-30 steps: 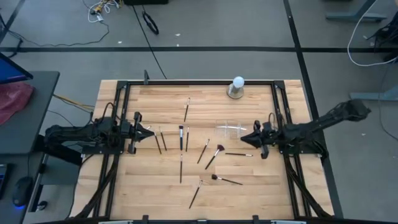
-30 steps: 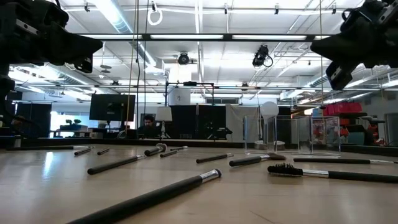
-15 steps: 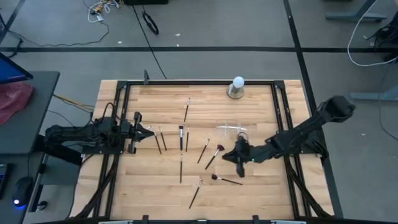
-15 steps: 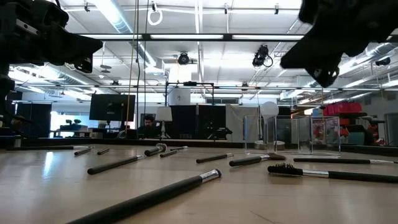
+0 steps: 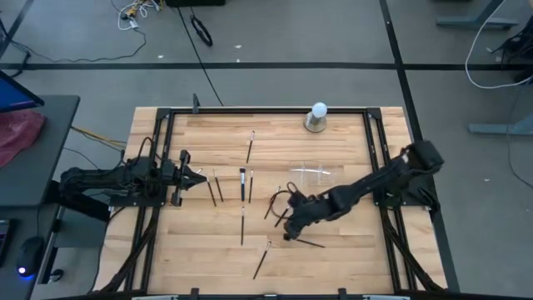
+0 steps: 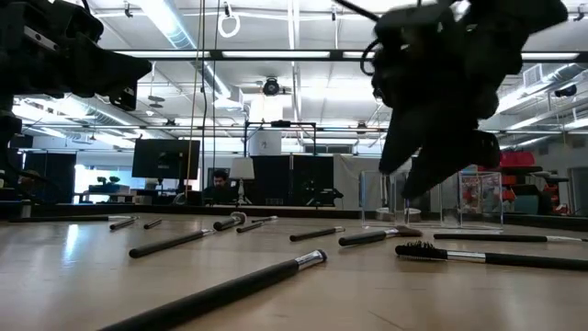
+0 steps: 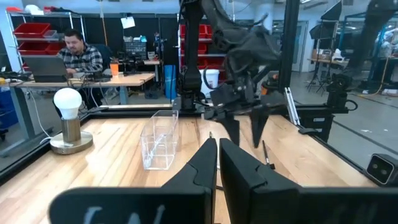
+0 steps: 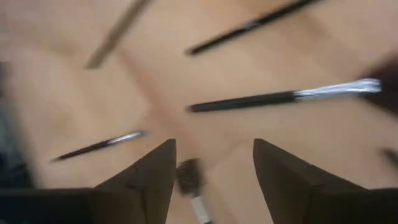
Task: Put items in baskets/containers
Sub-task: Put the black highlighter brush into the transparent organizer
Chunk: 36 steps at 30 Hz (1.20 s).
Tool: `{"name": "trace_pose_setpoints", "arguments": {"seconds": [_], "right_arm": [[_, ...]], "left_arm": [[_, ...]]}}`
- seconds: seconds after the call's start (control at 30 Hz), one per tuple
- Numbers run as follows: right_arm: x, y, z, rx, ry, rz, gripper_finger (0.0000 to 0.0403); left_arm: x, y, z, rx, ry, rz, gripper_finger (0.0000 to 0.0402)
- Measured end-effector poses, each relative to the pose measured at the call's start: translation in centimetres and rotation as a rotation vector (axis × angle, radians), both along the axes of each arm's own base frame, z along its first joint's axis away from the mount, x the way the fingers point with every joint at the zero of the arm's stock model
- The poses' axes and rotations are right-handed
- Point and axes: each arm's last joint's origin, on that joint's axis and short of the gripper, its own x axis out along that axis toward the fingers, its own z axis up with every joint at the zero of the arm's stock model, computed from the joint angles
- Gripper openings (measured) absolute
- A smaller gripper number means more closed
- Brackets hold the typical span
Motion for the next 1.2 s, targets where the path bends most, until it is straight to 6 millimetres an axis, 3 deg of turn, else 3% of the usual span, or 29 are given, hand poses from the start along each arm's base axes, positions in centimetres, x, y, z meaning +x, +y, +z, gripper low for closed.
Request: {"name": "trace_pose_setpoints", "arguments": {"seconds": [0.2, 0.37, 0.67, 0.93, 1.2], "right_arm": [[1.6, 0.0, -1.0, -0.096, 0.082, -0.181, 0.0201], [1.8, -0.4, -2.3, -0.116, 0.105, -0.288, 0.0198], [2.2, -0.9, -3.5, -0.139, 0.101, -0.356, 0.0198], [2.5, -0.8, -4.6, -0.174, 0.119, -0.312, 0.0198], [3.2, -0.6, -4.6, -0.287, 0.090, -0.056, 0.0198]], "left_arm": [[0.0, 0.0, -0.1, 0.000, 0.007, 0.000, 0.0025], [0.0, 0.0, -0.1, 0.000, 0.009, -0.001, 0.0025], [0.0, 0.0, -0.3, -0.003, 0.029, -0.002, 0.0025], [0.0, 0.0, -0.3, -0.026, 0.034, -0.001, 0.0025], [0.1, 0.0, -0.3, -0.037, 0.035, -0.002, 0.0025]]}}
